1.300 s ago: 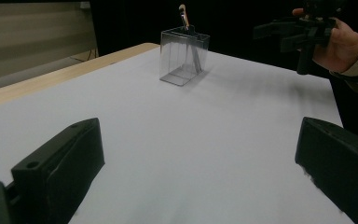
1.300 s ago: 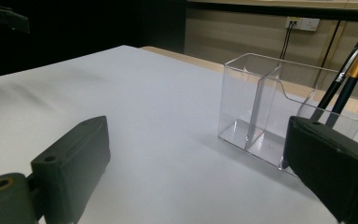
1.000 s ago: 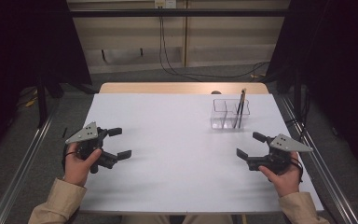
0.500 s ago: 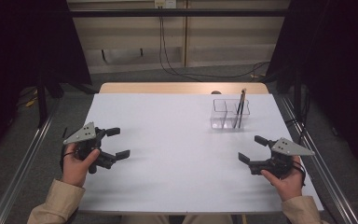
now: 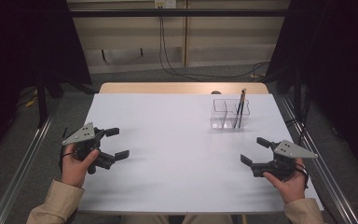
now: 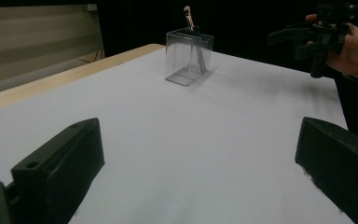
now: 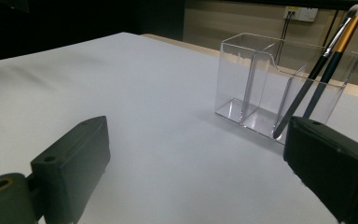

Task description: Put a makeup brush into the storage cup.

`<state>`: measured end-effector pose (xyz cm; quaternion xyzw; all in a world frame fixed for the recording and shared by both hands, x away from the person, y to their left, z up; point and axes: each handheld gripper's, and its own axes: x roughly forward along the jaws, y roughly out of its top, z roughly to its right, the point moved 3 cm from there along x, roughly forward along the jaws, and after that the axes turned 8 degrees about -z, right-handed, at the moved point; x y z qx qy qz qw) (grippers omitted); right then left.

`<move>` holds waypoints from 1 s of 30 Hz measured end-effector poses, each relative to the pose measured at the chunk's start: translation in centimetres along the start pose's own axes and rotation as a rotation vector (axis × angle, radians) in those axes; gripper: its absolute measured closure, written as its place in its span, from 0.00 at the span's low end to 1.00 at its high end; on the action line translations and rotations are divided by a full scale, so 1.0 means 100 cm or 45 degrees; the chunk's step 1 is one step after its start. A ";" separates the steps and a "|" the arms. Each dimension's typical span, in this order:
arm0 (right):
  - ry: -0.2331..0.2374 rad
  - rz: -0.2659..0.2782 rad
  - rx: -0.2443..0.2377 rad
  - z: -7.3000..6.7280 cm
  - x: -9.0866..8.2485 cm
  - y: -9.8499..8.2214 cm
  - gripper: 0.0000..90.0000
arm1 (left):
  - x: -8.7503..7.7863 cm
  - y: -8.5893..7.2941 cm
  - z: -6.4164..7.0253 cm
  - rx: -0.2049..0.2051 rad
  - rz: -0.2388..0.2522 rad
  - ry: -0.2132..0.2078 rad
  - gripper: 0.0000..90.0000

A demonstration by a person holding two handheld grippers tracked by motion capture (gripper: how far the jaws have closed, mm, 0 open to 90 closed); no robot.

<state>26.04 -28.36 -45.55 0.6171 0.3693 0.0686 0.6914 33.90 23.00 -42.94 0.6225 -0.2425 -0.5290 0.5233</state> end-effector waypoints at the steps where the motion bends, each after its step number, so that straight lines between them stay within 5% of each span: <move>1: 0.002 0.002 0.004 0.000 0.000 0.000 0.07 | 0.000 0.000 0.000 -0.003 -0.001 0.000 0.01; 30: 0.007 -0.008 0.002 -0.002 -0.008 -0.006 0.06 | -0.007 -0.003 0.001 -0.010 0.005 0.024 0.01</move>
